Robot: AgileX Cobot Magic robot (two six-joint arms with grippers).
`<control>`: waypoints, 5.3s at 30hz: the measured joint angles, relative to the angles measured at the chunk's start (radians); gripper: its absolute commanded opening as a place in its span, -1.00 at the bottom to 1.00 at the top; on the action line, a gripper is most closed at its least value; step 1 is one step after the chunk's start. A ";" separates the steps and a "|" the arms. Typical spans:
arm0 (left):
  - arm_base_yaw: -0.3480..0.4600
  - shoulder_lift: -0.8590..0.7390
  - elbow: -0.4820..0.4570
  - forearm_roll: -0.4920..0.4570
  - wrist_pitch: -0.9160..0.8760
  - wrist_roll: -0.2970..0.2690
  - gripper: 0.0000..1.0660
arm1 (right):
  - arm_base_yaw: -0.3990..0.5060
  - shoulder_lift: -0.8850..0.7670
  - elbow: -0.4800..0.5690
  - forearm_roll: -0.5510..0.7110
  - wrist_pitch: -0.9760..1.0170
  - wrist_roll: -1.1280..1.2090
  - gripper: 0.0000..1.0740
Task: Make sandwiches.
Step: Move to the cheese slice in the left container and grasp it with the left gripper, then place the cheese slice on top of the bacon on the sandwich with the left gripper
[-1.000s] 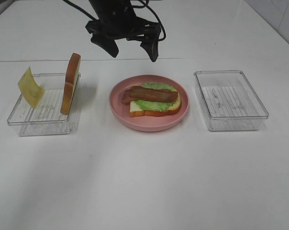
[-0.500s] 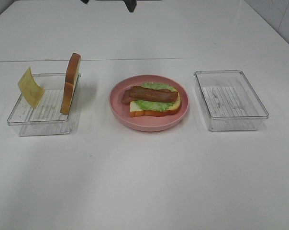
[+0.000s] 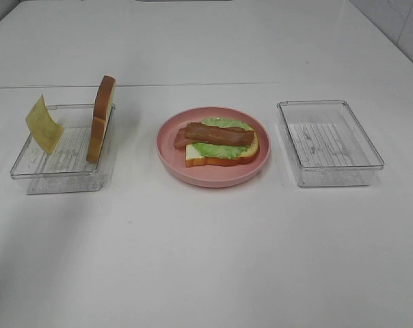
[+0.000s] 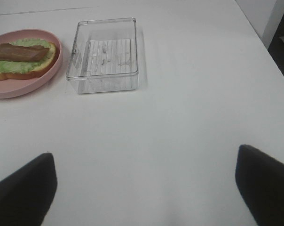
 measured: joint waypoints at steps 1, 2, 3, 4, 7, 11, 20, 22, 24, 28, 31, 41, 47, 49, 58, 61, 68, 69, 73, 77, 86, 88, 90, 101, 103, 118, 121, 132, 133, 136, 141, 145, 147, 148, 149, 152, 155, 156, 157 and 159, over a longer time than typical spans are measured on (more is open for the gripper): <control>0.000 0.000 0.000 0.000 0.000 0.000 0.92 | 0.000 0.000 0.000 0.000 0.000 0.000 0.79; 0.040 0.000 0.049 -0.007 0.000 0.013 0.92 | 0.000 0.000 0.000 0.000 0.000 0.000 0.79; 0.059 0.000 0.076 -0.007 0.000 0.018 0.92 | 0.000 0.000 0.000 0.000 0.000 0.000 0.79; 0.059 0.000 0.076 -0.007 0.000 0.018 0.92 | 0.000 0.000 0.000 0.000 0.000 0.000 0.79; 0.119 0.000 0.141 -0.009 0.003 0.048 0.92 | 0.000 0.000 0.000 0.000 0.000 0.000 0.79; 0.156 0.011 0.148 -0.010 0.005 0.088 0.92 | 0.000 0.000 0.000 0.000 0.000 0.000 0.79; 0.166 0.122 0.148 -0.020 0.004 0.124 0.92 | 0.000 0.000 0.000 0.000 0.000 0.000 0.79; 0.166 0.144 0.148 -0.020 0.004 0.124 0.92 | 0.000 0.000 0.000 0.000 0.000 0.000 0.79; 0.166 0.159 0.148 -0.020 0.004 0.124 0.92 | 0.000 0.000 0.000 0.000 0.000 0.000 0.79; 0.166 0.213 0.148 -0.020 0.003 0.124 0.92 | 0.000 0.000 0.000 0.000 0.000 0.000 0.79; 0.166 0.241 0.147 -0.020 0.003 0.124 0.92 | 0.000 0.000 0.000 0.000 0.000 0.000 0.79; 0.166 0.290 0.144 -0.020 0.002 0.124 0.88 | 0.000 0.000 0.000 0.000 0.000 0.000 0.79; 0.166 0.291 0.144 -0.020 -0.009 0.124 0.70 | 0.000 0.000 0.000 0.000 0.000 0.000 0.79; 0.166 0.293 0.144 -0.020 -0.013 0.124 0.64 | 0.000 0.000 0.000 0.000 0.000 0.000 0.79; 0.166 0.298 0.144 -0.020 -0.026 0.124 -0.22 | 0.000 0.000 0.000 0.000 0.000 0.000 0.79; 0.166 0.298 0.144 -0.020 -0.036 0.124 -0.22 | 0.000 0.000 0.000 0.000 0.000 0.000 0.79; 0.166 0.298 0.144 -0.020 -0.039 0.093 -0.22 | 0.000 0.000 0.000 0.000 0.000 0.000 0.79; 0.166 0.298 0.144 -0.020 -0.039 0.093 -0.22 | 0.000 0.000 0.000 0.000 0.000 0.000 0.79; 0.166 0.298 0.144 -0.020 -0.043 0.090 -0.36 | 0.000 0.000 0.000 0.000 0.000 0.000 0.79; 0.166 0.298 0.144 -0.020 -0.057 0.090 -0.67 | 0.000 0.000 0.000 0.000 0.000 0.000 0.79; 0.166 0.298 0.144 -0.020 -0.066 0.090 -1.00 | 0.000 0.000 0.000 0.000 0.000 0.000 0.79; 0.166 0.298 0.144 -0.020 -0.066 0.090 -1.00 | 0.000 0.000 0.000 0.000 0.000 0.000 0.79; 0.166 0.298 0.144 -0.020 -0.066 0.090 -1.00 | 0.000 0.000 0.000 0.000 0.000 0.000 0.79; 0.166 0.225 0.144 -0.043 -0.076 0.082 -1.00 | 0.000 0.000 0.000 0.000 0.000 0.000 0.79; 0.166 0.197 0.144 -0.045 -0.064 0.082 -1.00 | 0.000 0.000 0.000 0.000 0.000 0.000 0.79; 0.154 0.025 0.144 -0.133 -0.031 0.082 -1.00 | 0.000 0.000 0.000 0.000 0.000 0.000 0.79; 0.136 -0.004 0.144 -0.173 -0.052 0.082 -1.00 | 0.000 0.000 0.000 0.000 0.000 0.000 0.79; -0.014 -0.046 0.057 -0.243 -0.129 0.082 -1.00 | 0.000 0.000 0.000 0.000 0.000 0.000 0.79; -0.027 -0.046 0.055 -0.254 -0.138 0.082 -1.00 | 0.000 0.000 0.000 0.000 0.000 0.000 0.79; -0.094 -0.031 0.054 -0.314 -0.165 0.082 -1.00 | 0.000 0.000 0.000 0.000 0.000 0.000 0.79; -0.154 0.010 0.054 -0.359 -0.193 0.082 -1.00 | 0.000 0.000 0.000 0.000 0.000 0.000 0.79; -0.210 0.067 0.054 -0.383 -0.213 0.082 -1.00 | 0.000 0.000 0.000 0.000 0.000 0.000 0.79; -0.223 0.084 0.054 -0.389 -0.220 0.082 -1.00 | 0.000 0.000 0.000 0.000 0.000 0.000 0.79; -0.245 0.116 0.054 -0.403 -0.235 0.083 -1.00 | 0.000 0.000 0.000 0.000 0.000 0.000 0.79; -0.263 0.147 0.054 -0.418 -0.256 0.093 -1.00 | 0.000 0.000 0.000 0.000 0.000 0.000 0.79; -0.280 0.177 0.054 -0.445 -0.285 0.103 -1.00 | 0.000 0.000 0.000 0.000 0.000 0.000 0.79; -0.299 0.226 0.054 -0.516 -0.335 0.110 -1.00 | 0.000 0.000 0.000 0.000 0.000 0.000 0.79; -0.299 0.226 0.054 -0.516 -0.335 0.110 -1.00 | 0.000 0.000 0.000 0.000 0.000 0.000 0.79; -0.303 0.238 0.054 -0.531 -0.344 0.114 -1.00 | 0.000 0.000 0.000 0.000 0.000 0.000 0.79; -0.304 0.258 0.054 -0.568 -0.355 0.127 -1.00 | 0.000 0.000 0.000 0.000 0.000 0.000 0.79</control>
